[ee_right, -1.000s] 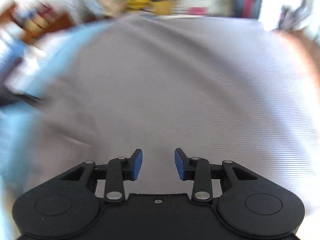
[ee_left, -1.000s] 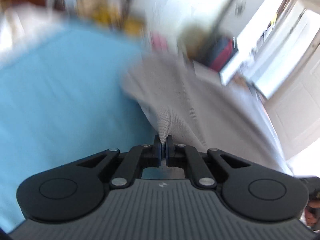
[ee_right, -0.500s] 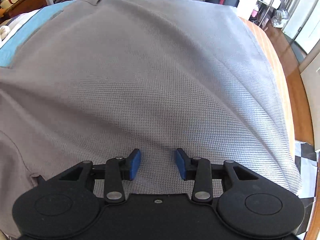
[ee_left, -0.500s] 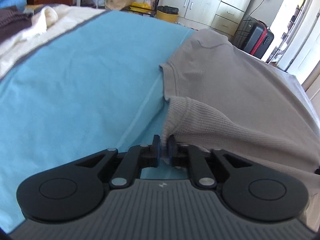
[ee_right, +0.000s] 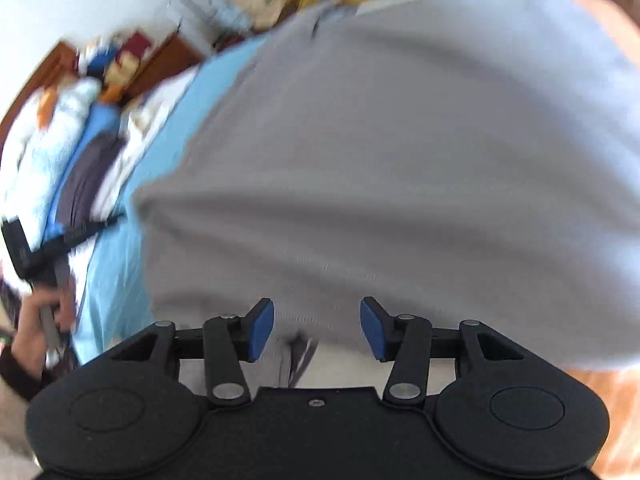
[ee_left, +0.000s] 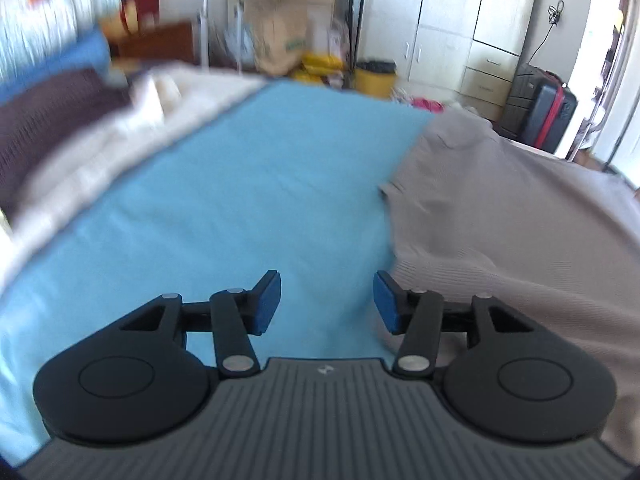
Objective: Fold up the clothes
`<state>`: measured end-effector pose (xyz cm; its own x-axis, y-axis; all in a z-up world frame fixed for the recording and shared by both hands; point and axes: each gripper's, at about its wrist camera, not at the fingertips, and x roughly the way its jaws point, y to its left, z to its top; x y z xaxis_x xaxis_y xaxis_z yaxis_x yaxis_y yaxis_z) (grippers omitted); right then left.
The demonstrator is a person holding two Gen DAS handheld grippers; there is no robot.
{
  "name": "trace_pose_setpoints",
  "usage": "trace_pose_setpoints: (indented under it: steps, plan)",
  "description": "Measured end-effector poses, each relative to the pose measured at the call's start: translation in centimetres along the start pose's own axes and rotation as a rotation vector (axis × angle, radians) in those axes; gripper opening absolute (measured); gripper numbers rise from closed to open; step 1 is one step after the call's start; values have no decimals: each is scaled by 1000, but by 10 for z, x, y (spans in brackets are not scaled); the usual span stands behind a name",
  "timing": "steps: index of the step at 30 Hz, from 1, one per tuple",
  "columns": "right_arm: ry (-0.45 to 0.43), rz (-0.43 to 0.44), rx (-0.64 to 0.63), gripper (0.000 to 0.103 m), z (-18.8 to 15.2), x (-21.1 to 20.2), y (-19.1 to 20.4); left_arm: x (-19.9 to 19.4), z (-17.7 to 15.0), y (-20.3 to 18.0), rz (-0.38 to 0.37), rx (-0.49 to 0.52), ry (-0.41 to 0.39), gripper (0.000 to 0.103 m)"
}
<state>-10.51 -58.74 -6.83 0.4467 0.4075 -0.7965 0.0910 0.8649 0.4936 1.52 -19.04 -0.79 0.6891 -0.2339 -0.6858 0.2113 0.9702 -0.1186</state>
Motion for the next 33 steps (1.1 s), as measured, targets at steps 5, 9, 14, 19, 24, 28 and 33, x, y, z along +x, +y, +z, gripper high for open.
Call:
trace_pose_setpoints:
  steps: [5, 9, 14, 19, 24, 28, 33]
  plan:
    - [102, -40, -59, 54, -5, 19, 15, 8, -13, -15, -134, -30, 136, 53]
    - [101, -31, -39, 56, -2, 20, 8, 18, -25, -30, -264, -62, 266, 54]
    - [99, -19, -15, 56, 1, 20, -1, 30, -41, -48, -425, -103, 428, 58]
    - [97, -2, 13, 56, 4, 20, -9, 46, -53, -54, -489, -182, 519, 68]
    - [173, 101, 41, 56, 1, 37, 3, 41, -54, -58, -553, -141, 488, 4]
    - [282, 55, -18, 53, -11, 66, 11, 20, -56, -57, -632, -97, 478, 1]
    - [212, 18, -143, 6, -19, 45, 33, -12, -54, -36, -664, -158, 431, 1]
